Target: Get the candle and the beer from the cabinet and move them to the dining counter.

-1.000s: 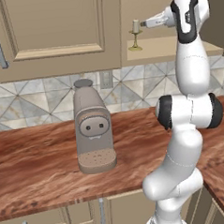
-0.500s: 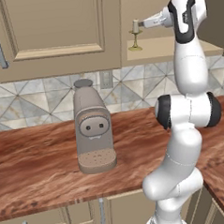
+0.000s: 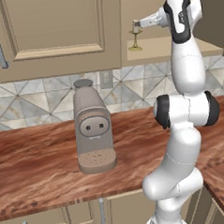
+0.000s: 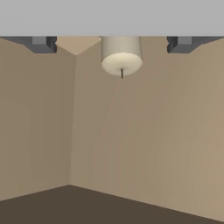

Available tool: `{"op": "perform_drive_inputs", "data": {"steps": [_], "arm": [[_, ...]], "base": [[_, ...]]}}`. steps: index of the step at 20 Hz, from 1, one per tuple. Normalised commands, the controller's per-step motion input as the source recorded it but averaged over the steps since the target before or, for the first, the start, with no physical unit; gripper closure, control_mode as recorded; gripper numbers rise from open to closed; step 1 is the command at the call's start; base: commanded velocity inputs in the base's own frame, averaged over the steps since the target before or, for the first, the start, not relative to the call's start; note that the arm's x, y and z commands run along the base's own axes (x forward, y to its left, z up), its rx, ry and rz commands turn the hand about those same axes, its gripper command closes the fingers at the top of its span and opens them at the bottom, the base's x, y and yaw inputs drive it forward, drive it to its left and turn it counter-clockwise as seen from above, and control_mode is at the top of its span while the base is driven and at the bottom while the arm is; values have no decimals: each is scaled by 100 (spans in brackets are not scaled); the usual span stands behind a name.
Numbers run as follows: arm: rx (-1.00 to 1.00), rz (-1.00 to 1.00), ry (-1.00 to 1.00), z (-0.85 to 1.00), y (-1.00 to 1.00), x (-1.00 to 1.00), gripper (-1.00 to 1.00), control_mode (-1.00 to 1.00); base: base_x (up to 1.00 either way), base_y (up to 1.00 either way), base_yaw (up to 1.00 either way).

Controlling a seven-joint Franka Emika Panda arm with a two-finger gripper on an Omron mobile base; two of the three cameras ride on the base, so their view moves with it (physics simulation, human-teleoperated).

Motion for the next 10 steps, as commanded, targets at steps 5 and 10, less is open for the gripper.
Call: {"op": "perform_drive_inputs", "data": {"steps": [5, 10], "arm": [[0, 0, 0, 0, 11, 5, -100, -100], [0, 0, 0, 0, 11, 5, -100, -100]], "base": [[0, 0, 0], [0, 0, 0]]}}
